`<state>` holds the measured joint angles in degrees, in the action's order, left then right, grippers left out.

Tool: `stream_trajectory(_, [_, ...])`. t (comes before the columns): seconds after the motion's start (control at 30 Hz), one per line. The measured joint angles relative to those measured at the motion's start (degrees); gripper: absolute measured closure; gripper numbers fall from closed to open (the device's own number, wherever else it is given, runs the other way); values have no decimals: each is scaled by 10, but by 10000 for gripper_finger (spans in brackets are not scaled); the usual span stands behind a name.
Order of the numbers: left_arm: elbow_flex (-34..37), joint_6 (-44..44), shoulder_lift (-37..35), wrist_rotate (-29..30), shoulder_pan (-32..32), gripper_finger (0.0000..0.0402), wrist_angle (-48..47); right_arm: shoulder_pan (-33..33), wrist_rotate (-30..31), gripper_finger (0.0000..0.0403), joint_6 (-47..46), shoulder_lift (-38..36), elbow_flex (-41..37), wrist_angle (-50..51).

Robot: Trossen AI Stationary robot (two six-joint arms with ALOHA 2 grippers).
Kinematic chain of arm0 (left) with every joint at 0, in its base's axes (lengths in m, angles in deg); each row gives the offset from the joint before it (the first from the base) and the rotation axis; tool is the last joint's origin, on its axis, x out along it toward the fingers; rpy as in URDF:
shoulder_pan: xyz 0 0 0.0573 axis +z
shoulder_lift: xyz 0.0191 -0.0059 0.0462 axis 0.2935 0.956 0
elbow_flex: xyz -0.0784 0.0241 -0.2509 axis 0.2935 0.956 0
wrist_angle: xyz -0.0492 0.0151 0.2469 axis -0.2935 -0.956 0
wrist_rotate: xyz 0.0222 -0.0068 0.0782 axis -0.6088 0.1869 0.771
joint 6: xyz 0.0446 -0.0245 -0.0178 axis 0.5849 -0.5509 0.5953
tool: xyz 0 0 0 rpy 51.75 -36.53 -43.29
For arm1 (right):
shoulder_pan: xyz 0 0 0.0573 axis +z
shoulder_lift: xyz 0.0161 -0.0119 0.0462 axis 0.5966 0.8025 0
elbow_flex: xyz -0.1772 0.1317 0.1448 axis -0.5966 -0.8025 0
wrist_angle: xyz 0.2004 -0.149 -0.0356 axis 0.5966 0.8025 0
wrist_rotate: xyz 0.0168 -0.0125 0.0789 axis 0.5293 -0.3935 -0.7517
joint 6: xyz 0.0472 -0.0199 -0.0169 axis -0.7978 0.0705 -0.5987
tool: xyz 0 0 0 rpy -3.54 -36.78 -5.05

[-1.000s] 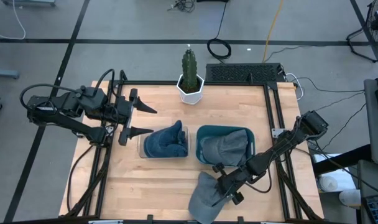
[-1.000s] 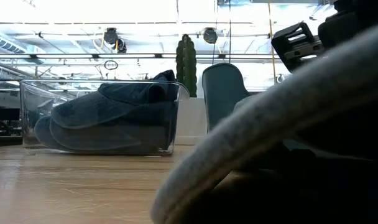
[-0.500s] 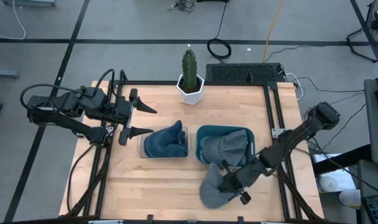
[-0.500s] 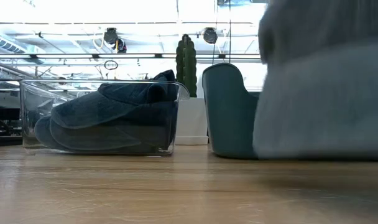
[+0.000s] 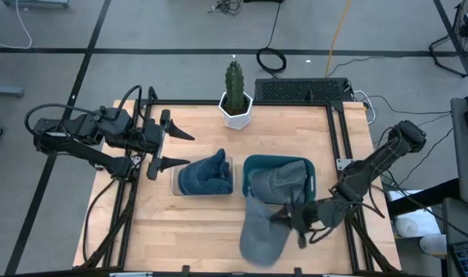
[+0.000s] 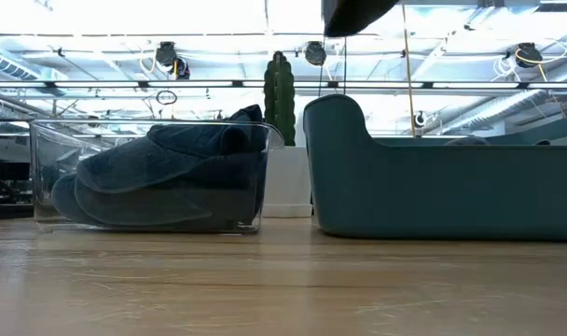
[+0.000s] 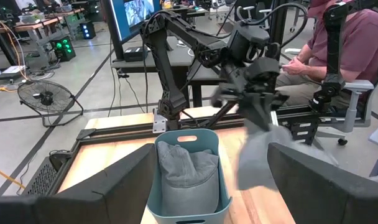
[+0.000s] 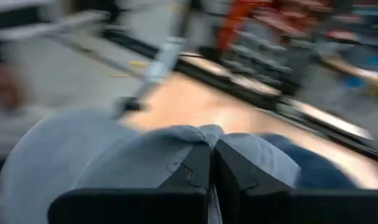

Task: Pick & Place hat
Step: Put the gray cap into the blue bin

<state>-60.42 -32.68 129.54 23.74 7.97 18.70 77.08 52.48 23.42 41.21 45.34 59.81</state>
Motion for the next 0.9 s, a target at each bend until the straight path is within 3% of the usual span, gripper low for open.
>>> stream_trajectory(0.1, [0, 0, 0, 0, 0, 82, 0, 2, 118, 403, -9, 0, 0, 2])
stream_trajectory(0.43, [0, 0, 0, 0, 0, 82, 0, 2, 408, 403, -60, 0, 0, 38])
stream_trajectory(0.63, [0, 0, 0, 0, 0, 82, 0, 3, 491, 403, -79, 1, -27, 50])
stream_trajectory(0.9, [0, 0, 0, 0, 0, 82, 0, 3, 519, 403, -89, 1, -35, 52])
